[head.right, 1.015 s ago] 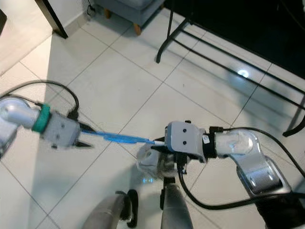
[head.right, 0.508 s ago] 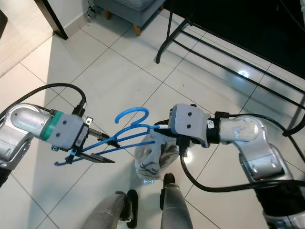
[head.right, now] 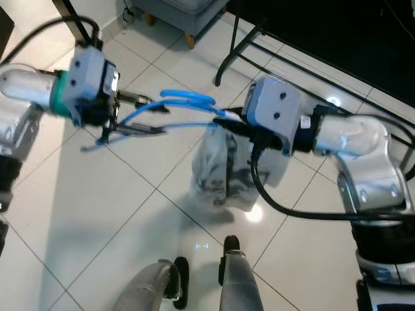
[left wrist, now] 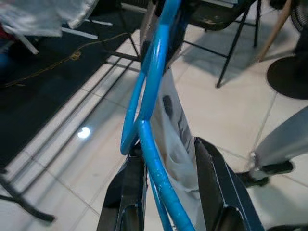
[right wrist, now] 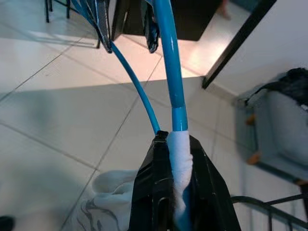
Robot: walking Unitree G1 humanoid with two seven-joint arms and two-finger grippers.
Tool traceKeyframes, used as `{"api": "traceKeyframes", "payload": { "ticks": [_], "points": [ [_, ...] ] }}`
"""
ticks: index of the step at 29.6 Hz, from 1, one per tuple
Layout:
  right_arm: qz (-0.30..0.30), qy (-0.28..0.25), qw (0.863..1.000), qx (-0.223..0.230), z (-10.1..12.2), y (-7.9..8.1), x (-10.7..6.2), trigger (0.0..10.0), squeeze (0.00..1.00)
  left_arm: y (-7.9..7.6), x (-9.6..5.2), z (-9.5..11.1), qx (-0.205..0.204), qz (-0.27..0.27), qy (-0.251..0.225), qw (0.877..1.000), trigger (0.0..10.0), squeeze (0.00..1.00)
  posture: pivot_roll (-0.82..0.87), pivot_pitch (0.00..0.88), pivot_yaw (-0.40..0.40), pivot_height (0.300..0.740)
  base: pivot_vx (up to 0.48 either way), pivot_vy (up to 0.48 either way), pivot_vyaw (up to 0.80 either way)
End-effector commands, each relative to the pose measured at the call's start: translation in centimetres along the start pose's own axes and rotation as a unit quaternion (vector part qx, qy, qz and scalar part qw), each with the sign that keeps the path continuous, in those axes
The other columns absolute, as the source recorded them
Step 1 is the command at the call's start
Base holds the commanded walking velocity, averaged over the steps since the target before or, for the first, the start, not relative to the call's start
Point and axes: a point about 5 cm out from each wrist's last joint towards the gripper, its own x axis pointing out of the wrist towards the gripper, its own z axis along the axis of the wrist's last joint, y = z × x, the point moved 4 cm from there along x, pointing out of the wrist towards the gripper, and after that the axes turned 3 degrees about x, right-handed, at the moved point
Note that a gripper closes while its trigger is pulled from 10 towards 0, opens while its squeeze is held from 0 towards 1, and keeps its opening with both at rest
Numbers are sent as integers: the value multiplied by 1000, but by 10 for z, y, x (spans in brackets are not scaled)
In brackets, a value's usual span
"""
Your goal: Hang hanger
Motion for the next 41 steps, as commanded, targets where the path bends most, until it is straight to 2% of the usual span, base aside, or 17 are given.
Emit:
{"api": "traceKeyframes", "payload": {
  "ticks": [1,2,4,9,14,17,18,22,24,25,27,28,29,30,34,39,41],
  "points": [
    [89,-77,992,-37,29,35,27,0,0,15,17,22,53,29,-35,998,10000,0,-110,243,163,737,0,0,0],
    [84,-73,993,-48,28,33,29,0,0,19,17,17,76,30,-14,997,10000,0,-111,242,162,737,0,0,0],
    [86,-71,992,-51,26,35,30,0,0,19,18,16,84,26,-7,996,10000,0,-111,242,162,737,0,0,0],
    [86,-69,992,-54,26,37,30,0,0,23,18,17,83,34,-12,996,10000,0,-117,232,168,737,0,0,0],
    [62,-58,995,-58,23,26,28,0,0,32,14,20,79,52,-20,995,10000,0,-119,211,171,737,0,0,0],
    [60,-55,995,-62,22,25,27,0,0,34,14,20,83,64,-17,994,10000,0,-119,211,171,737,0,0,0],
    [53,-52,995,-66,20,24,28,0,0,35,9,16,89,71,-9,994,10000,0,-123,198,175,737,0,0,0],
    [47,-48,995,-69,18,22,27,0,0,31,5,10,93,52,3,994,10000,0,-122,195,174,737,0,0,0],
    [41,-38,996,-73,12,19,25,0,0,14,-1,1,80,-7,15,997,10000,0,-118,191,177,737,0,0,0],
    [41,-38,996,-73,12,19,25,0,0,14,-1,1,80,-7,15,997,10000,0,-118,191,177,737,0,0,0],
    [31,-33,996,-78,10,15,24,0,0,-9,-8,-9,59,-73,27,995,10000,0,-114,186,182,737,0,0,0],
    [31,-33,996,-78,10,15,24,0,0,-9,-8,-9,59,-73,27,995,10000,0,-114,186,182,737,0,0,0],
    [25,-31,996,-82,9,13,23,0,0,-19,-10,-13,53,-97,34,993,10000,0,-113,187,182,737,0,0,0],
    [25,-31,996,-82,9,13,23,0,0,-19,-10,-13,53,-97,34,993,10000,0,-113,187,182,737,0,0,0],
    [15,-24,995,-99,6,10,24,0,0,-38,-15,-24,30,-134,46,989,10000,0,-109,187,181,737,0,0,0],
    [28,-14,992,-119,3,12,24,0,0,-37,-18,-29,2,-130,43,991,10000,0,-107,190,179,737,0,0,0],
    [46,-2,990,-135,-2,17,23,0,0,-14,-24,-24,-47,-85,25,995,10000,0,-111,191,179,737,0,0,0]
  ]
}}
